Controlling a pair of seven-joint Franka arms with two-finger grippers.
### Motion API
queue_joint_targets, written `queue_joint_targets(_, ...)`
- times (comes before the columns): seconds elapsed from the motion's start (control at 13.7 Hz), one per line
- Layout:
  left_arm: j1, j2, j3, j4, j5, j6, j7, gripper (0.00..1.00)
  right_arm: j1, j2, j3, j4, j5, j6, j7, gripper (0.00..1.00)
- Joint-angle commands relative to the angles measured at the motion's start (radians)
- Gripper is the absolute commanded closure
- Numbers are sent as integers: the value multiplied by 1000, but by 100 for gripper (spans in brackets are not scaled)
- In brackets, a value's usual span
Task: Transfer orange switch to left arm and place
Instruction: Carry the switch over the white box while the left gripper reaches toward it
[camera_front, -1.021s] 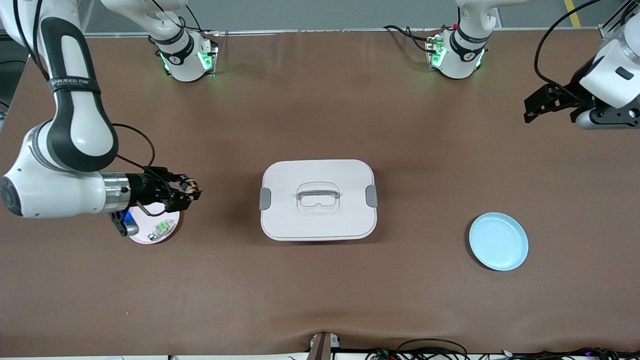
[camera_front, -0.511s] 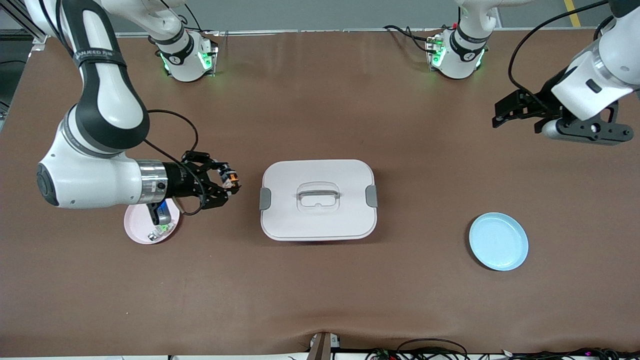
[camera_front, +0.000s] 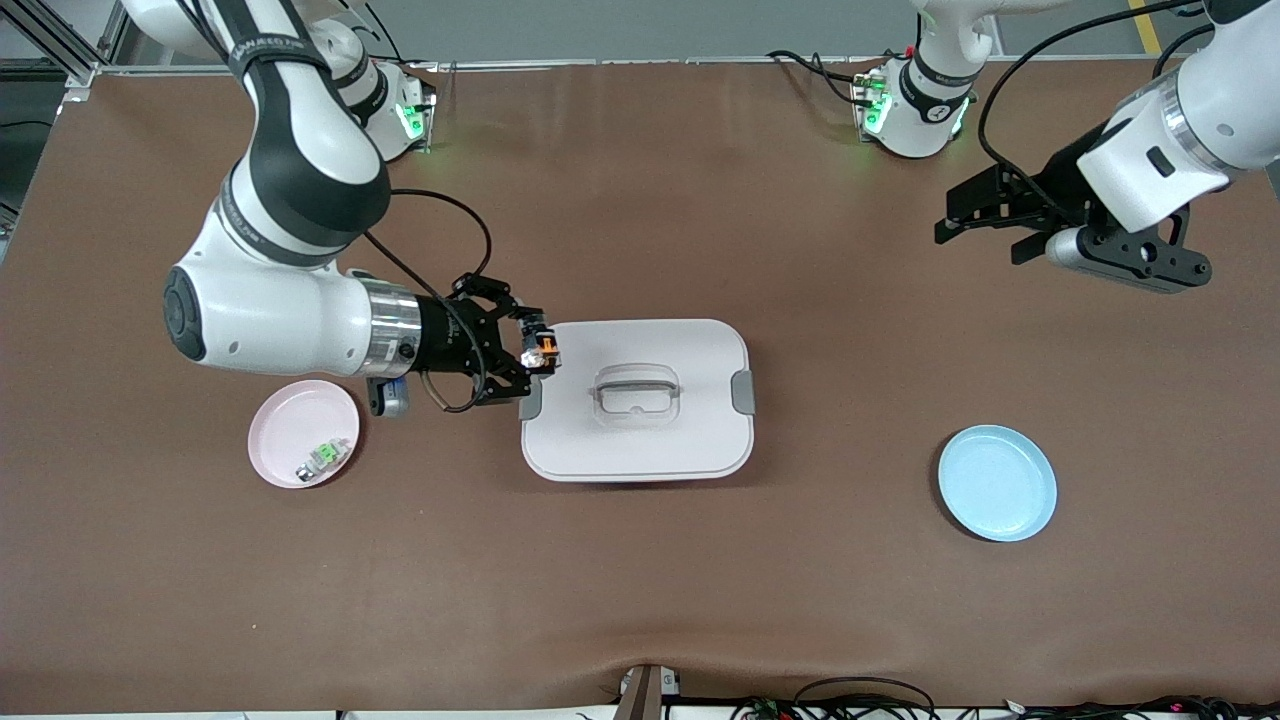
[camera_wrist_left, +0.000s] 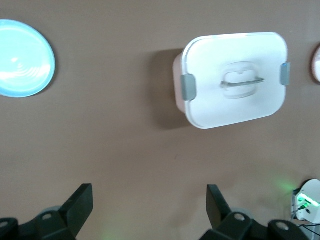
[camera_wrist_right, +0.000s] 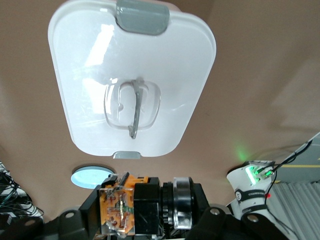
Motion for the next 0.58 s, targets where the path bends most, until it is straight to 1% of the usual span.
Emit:
queue_joint_targets(0.0,2,14,-16,25,-59,49,-10,0,17,14,-9,64,37,-11,103,100)
queue_joint_targets(0.15,-1,30,-30,19,-107,101,-10,0,28,17,-9,92,95,-11,154,100)
queue_joint_targets(0.22,-6,41,-39,19,-119,133,-10,0,39,17,-9,100,107,-2,174,100)
queue_joint_targets(0.51,-11,75,-42,20,-234,193,-18,0,97,18,-9,124,109,105,266,100)
